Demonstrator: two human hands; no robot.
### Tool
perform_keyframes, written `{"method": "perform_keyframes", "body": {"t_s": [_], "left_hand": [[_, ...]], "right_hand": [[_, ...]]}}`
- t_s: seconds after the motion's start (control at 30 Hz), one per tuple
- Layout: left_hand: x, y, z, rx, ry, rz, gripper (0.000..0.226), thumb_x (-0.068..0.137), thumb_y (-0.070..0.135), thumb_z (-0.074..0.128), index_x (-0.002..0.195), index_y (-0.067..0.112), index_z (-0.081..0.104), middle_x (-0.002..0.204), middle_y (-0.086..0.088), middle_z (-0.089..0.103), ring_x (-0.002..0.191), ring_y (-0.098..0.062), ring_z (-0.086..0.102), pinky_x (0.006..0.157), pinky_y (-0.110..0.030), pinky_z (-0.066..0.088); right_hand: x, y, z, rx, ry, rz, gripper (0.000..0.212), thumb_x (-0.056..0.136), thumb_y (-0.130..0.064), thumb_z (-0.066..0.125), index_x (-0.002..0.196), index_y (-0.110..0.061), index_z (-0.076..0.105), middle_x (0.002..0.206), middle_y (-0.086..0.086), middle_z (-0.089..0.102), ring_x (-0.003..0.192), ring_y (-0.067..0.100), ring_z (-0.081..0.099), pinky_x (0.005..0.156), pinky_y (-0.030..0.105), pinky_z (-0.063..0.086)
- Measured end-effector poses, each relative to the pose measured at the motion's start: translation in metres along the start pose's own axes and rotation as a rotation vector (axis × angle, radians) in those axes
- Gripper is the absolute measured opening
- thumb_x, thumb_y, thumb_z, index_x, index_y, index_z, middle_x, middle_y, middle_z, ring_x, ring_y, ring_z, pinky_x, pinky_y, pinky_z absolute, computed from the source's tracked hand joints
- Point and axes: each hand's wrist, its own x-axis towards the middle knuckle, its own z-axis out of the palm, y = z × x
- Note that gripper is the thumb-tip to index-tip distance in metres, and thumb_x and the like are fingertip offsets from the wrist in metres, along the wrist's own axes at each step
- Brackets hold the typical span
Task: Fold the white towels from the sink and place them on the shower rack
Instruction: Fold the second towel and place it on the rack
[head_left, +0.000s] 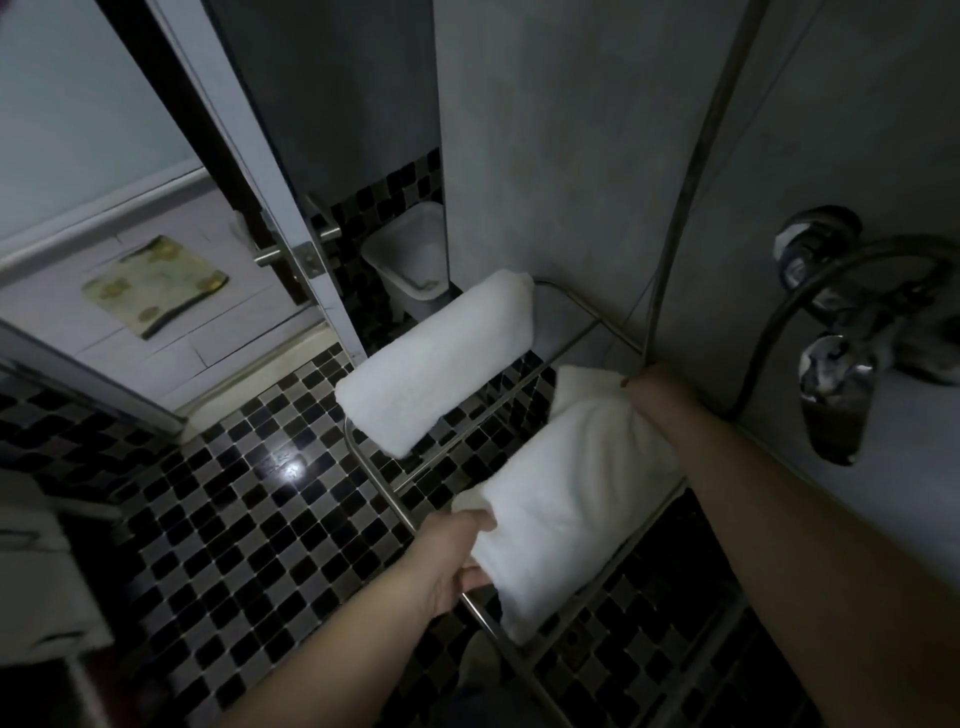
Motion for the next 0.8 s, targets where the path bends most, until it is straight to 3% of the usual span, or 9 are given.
{"method": "perform_keyframes", "body": {"t_s": [0.03, 0.1, 0.23, 0.37, 0.47, 0.53, 0.67, 0.73, 0.8], "left_hand": [[0.001, 0.000, 0.001, 0.001, -0.003, 0.019, 0.035, 0.088, 0.002, 0.064, 0.122, 0.008, 0.053, 0.108, -0.014, 0.072, 0.092, -0.035, 0.072, 0.059, -0.041, 0.061], [0.001, -0.001, 0.002, 0.017, 0.020, 0.077, 0.063, 0.090, 0.002, 0.064, 0.144, 0.027, 0.042, 0.129, -0.009, 0.061, 0.101, -0.035, 0.069, 0.066, -0.050, 0.063], [0.003, -0.006, -0.003, 0.130, 0.096, 0.233, 0.058, 0.091, 0.015, 0.064, 0.144, 0.031, 0.048, 0.113, 0.009, 0.063, 0.098, -0.022, 0.070, 0.080, -0.048, 0.063], [0.008, 0.002, -0.014, 0.346, 0.215, 0.332, 0.057, 0.090, 0.030, 0.066, 0.145, 0.028, 0.050, 0.116, 0.005, 0.067, 0.099, -0.021, 0.071, 0.092, -0.042, 0.058], [0.008, 0.011, -0.017, 0.702, 0.282, 0.394, 0.054, 0.091, 0.039, 0.062, 0.143, 0.027, 0.054, 0.111, 0.004, 0.064, 0.083, -0.009, 0.068, 0.073, -0.017, 0.054], [0.009, 0.018, -0.013, 0.869, 0.268, 0.414, 0.050, 0.093, 0.038, 0.055, 0.141, 0.025, 0.056, 0.104, 0.003, 0.065, 0.076, -0.004, 0.065, 0.060, -0.009, 0.044], [0.004, 0.028, -0.009, 1.250, 0.273, 0.351, 0.044, 0.095, 0.040, 0.043, 0.114, 0.012, 0.070, 0.087, -0.004, 0.069, 0.075, -0.019, 0.071, 0.072, -0.026, 0.060], [0.005, 0.028, -0.012, 1.501, 0.387, 0.478, 0.050, 0.095, 0.054, 0.041, 0.113, 0.016, 0.069, 0.102, -0.006, 0.066, 0.086, -0.021, 0.068, 0.074, -0.032, 0.059], [0.005, 0.026, -0.008, 1.490, 0.397, 0.695, 0.061, 0.095, 0.065, 0.038, 0.135, 0.023, 0.056, 0.126, -0.009, 0.055, 0.105, -0.026, 0.064, 0.080, -0.035, 0.057]], "right_hand": [[0.001, 0.001, 0.001, 0.035, -0.006, -0.013, 0.038, 0.103, -0.019, 0.047, 0.131, 0.004, 0.057, 0.134, 0.023, 0.059, 0.122, 0.037, 0.057, 0.082, 0.030, 0.041], [0.003, 0.002, 0.004, 0.085, -0.008, -0.025, 0.037, 0.101, -0.020, 0.048, 0.130, 0.001, 0.059, 0.132, 0.022, 0.060, 0.120, 0.036, 0.058, 0.079, 0.029, 0.038], [-0.002, -0.008, 0.005, 0.154, 0.019, -0.138, 0.032, 0.099, -0.020, 0.045, 0.120, -0.014, 0.069, 0.129, 0.015, 0.063, 0.111, 0.032, 0.061, 0.083, 0.029, 0.045], [-0.003, -0.001, 0.006, 0.197, 0.017, -0.362, 0.026, 0.101, -0.024, 0.042, 0.108, -0.031, 0.067, 0.121, 0.002, 0.063, 0.102, 0.022, 0.059, 0.083, 0.030, 0.047], [0.002, 0.009, 0.012, 0.203, -0.020, -0.398, 0.024, 0.105, -0.023, 0.043, 0.113, -0.025, 0.066, 0.123, 0.005, 0.063, 0.099, 0.018, 0.054, 0.068, 0.023, 0.040], [0.004, 0.013, 0.016, 0.196, -0.014, -0.393, 0.025, 0.106, -0.024, 0.042, 0.116, -0.023, 0.065, 0.126, 0.007, 0.062, 0.101, 0.019, 0.054, 0.072, 0.025, 0.040], [0.004, 0.018, 0.018, -0.017, 0.043, -0.462, 0.031, 0.106, -0.023, 0.040, 0.123, -0.014, 0.063, 0.126, 0.012, 0.062, 0.109, 0.029, 0.058, 0.084, 0.030, 0.043], [0.001, 0.020, 0.016, -0.155, 0.133, -0.531, 0.027, 0.102, -0.017, 0.042, 0.118, -0.010, 0.062, 0.124, 0.015, 0.059, 0.111, 0.033, 0.056, 0.087, 0.033, 0.044], [-0.008, 0.018, 0.014, -0.299, 0.184, -0.688, 0.033, 0.092, -0.012, 0.047, 0.121, -0.013, 0.062, 0.127, 0.013, 0.056, 0.116, 0.033, 0.052, 0.094, 0.036, 0.043]]}}
